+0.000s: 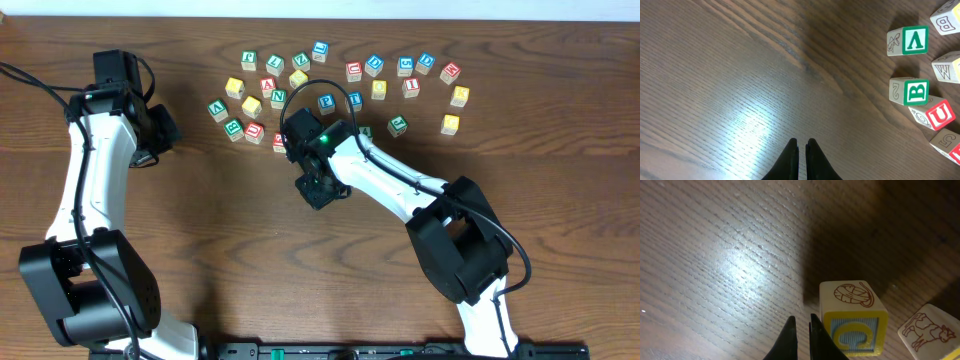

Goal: Spell out CORL

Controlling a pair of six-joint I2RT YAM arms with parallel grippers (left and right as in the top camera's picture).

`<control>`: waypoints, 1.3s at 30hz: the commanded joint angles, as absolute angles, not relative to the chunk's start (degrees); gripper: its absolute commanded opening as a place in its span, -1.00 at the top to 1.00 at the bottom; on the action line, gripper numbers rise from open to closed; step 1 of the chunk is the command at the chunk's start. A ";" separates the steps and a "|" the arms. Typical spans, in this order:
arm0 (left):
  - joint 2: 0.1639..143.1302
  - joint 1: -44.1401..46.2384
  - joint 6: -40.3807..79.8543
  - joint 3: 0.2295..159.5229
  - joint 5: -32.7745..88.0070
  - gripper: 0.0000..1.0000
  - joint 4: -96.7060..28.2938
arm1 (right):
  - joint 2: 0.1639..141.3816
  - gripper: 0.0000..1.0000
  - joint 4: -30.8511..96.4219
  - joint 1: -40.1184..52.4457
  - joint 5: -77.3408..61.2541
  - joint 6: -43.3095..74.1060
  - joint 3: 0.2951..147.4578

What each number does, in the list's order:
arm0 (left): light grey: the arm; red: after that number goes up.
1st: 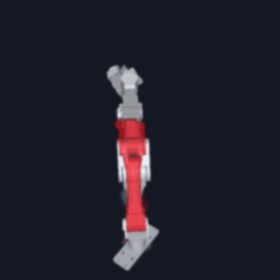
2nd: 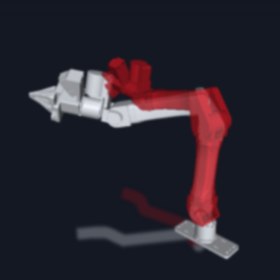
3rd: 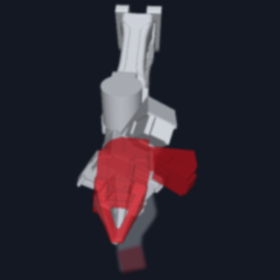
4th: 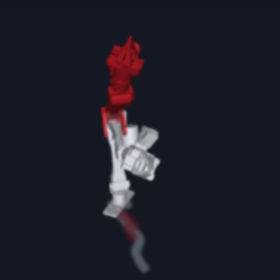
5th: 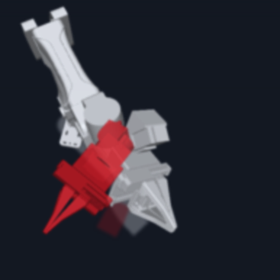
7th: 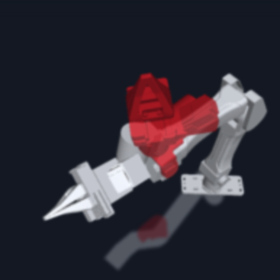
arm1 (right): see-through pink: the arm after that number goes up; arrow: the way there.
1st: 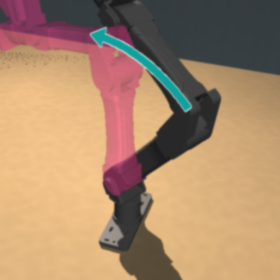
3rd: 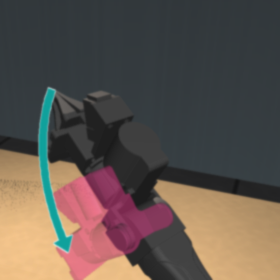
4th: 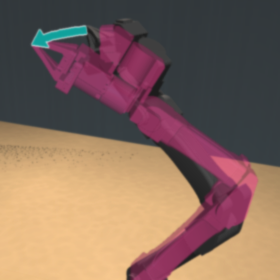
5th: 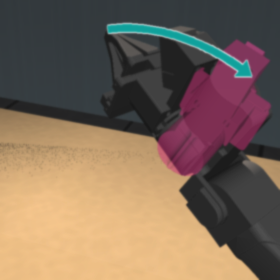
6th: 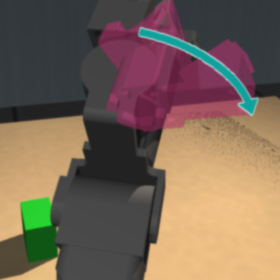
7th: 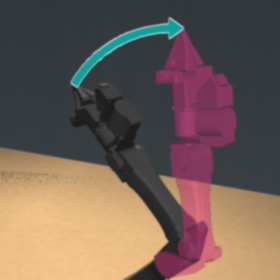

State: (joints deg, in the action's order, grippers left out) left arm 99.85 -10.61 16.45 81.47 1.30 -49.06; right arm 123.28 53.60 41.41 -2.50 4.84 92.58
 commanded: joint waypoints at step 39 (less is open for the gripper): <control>99.66 -10.63 15.92 81.60 0.62 0.85 -50.92 | 123.00 0.96 54.37 33.41 3.46 -3.49 97.19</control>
State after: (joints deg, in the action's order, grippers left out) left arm 99.88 -10.61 16.45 81.47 1.30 -50.70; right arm 123.26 55.02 34.89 3.70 -2.76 96.38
